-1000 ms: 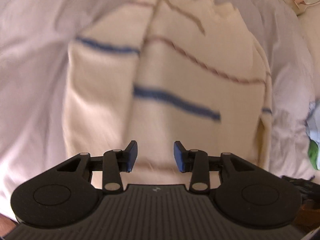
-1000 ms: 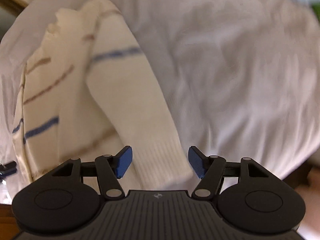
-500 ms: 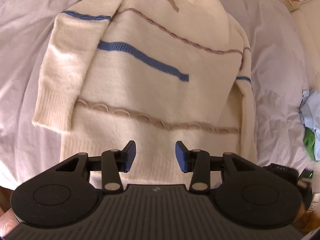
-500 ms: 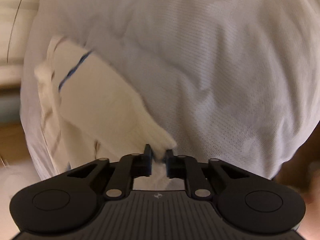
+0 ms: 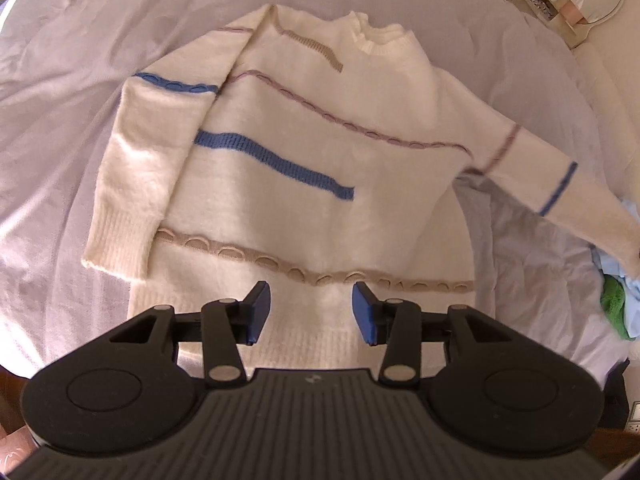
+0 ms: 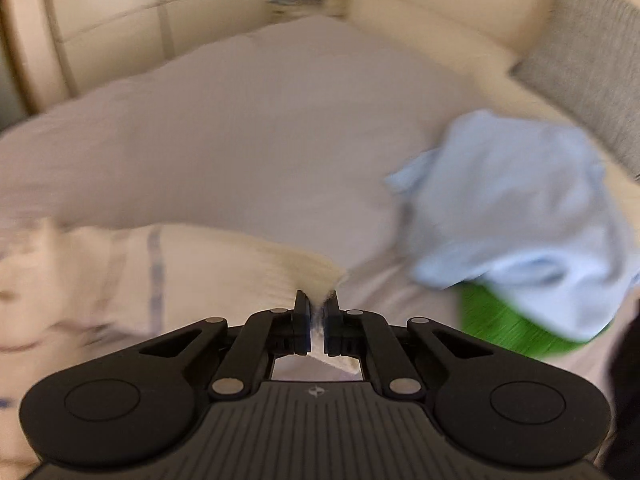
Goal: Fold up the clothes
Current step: 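Lower the sweater flat onto the bed and open both grippers, then grasp the sweater hem with both grippers and pull it straight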
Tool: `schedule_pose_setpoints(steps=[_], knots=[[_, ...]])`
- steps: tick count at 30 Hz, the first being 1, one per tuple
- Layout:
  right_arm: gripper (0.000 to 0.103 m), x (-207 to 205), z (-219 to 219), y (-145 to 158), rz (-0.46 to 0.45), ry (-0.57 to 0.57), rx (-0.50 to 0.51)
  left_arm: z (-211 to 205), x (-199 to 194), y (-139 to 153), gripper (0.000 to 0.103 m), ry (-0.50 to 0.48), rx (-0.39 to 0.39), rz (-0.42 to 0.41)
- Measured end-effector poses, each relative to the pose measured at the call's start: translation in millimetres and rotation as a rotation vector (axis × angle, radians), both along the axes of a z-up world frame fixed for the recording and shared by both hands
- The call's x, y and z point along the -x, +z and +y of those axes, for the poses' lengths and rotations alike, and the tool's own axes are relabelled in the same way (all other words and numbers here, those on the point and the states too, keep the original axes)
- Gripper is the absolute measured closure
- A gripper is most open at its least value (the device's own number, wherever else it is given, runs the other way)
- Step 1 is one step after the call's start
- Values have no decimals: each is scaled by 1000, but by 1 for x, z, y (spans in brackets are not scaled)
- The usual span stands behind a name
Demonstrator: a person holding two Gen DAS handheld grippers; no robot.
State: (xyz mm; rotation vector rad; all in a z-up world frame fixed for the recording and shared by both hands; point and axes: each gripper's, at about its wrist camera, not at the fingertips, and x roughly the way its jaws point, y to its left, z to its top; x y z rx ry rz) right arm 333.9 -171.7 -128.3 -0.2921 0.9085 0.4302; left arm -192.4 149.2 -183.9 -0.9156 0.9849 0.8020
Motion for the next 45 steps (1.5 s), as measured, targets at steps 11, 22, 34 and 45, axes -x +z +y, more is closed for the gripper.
schedule_pose_setpoints(steps=[11, 22, 34, 45], knots=[[44, 50, -2, -73, 258, -139, -141, 7, 56, -25, 59, 146, 10, 101], [44, 236, 57, -135, 702, 95, -76, 36, 57, -84, 59, -3, -103, 302], [37, 274, 79, -129, 624, -84, -61, 169, 109, -51, 99, 23, -296, 297], [36, 310, 95, -119, 607, -136, -115, 345, 241, 3, 73, 360, -376, 468]])
